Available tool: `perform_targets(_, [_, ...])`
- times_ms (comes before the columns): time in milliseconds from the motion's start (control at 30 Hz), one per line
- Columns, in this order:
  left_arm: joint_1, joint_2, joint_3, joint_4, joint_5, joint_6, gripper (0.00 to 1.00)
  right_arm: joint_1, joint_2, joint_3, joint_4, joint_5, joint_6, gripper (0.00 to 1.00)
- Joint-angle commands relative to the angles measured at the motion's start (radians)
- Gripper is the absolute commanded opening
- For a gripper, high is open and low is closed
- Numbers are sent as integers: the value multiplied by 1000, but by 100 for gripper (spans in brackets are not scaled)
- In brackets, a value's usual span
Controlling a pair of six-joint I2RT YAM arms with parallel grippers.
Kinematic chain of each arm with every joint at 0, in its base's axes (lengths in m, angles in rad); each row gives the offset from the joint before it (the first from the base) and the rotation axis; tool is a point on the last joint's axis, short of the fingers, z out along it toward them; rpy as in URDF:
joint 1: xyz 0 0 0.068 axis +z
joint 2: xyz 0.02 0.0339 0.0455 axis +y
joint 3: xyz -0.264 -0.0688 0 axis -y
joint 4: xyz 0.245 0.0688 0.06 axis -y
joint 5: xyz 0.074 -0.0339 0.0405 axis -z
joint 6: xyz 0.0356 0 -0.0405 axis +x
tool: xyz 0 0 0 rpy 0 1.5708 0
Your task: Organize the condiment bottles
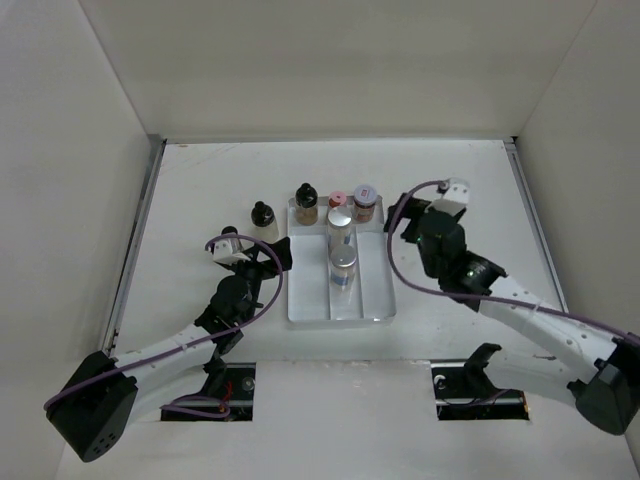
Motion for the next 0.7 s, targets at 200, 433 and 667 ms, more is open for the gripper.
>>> perform_targets(200, [-5,-10,-4,56,14,4,100,-371,283,50,45,-69,-25,100])
perform_targets(433, [-5,-6,-4,56,14,4,100,-468,481,115,148,-182,-47,91])
perform_targets(667, [-3,9,-1,57,14,2,100,-490,590,175,228,-194,-68,62])
